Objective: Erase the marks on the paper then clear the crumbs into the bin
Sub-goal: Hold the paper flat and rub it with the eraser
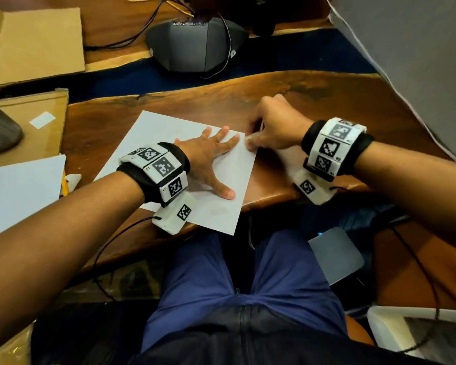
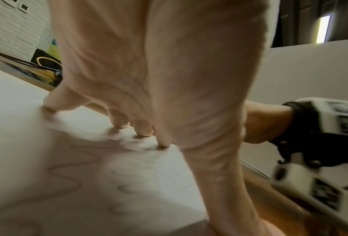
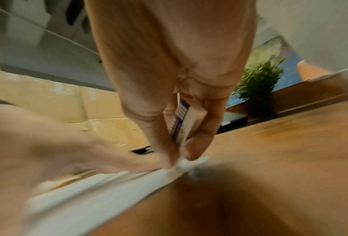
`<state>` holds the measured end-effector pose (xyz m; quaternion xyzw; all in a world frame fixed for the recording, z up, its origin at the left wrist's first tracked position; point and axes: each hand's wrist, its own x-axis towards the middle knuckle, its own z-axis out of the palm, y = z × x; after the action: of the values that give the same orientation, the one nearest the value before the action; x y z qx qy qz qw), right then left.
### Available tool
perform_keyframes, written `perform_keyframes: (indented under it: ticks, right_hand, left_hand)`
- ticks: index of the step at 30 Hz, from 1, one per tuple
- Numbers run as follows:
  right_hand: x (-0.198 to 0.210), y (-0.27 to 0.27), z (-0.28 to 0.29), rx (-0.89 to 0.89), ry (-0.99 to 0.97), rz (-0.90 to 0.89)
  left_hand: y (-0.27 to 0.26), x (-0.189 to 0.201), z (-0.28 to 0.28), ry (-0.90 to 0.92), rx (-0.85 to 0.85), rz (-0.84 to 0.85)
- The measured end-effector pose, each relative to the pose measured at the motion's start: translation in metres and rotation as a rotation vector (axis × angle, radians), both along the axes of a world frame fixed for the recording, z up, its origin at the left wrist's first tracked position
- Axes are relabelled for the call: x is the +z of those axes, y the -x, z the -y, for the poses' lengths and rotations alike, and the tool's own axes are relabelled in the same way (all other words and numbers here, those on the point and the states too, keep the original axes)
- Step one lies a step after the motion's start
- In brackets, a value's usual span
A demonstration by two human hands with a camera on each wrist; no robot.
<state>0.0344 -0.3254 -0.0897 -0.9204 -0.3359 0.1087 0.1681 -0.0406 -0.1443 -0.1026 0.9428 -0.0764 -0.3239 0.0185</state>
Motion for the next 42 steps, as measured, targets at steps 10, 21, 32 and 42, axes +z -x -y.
perform_keyframes:
  ticks: [10,21,32,42]
  right_hand:
    - [-0.005,0.010,-0.009,0.126,0.026,-0.052]
    - [-0.001,-0.007,-0.008,-0.064,-0.021,-0.031]
    - [-0.002,0.016,-0.024,0.020,-0.009,-0.033]
    - [-0.003,0.043,-0.033,0.133,0.001,-0.120]
  left_hand:
    - [0.002,0.000,-0.001,0.001,0.032,-0.008]
    - [0.001,-0.001,-0.001,-0.009,0.041,-0.005]
    - [0.002,0.001,-0.002,-0.010,0.054,-0.010]
    - [0.000,-0.002,-0.003,-0.012,0.038,-0.012]
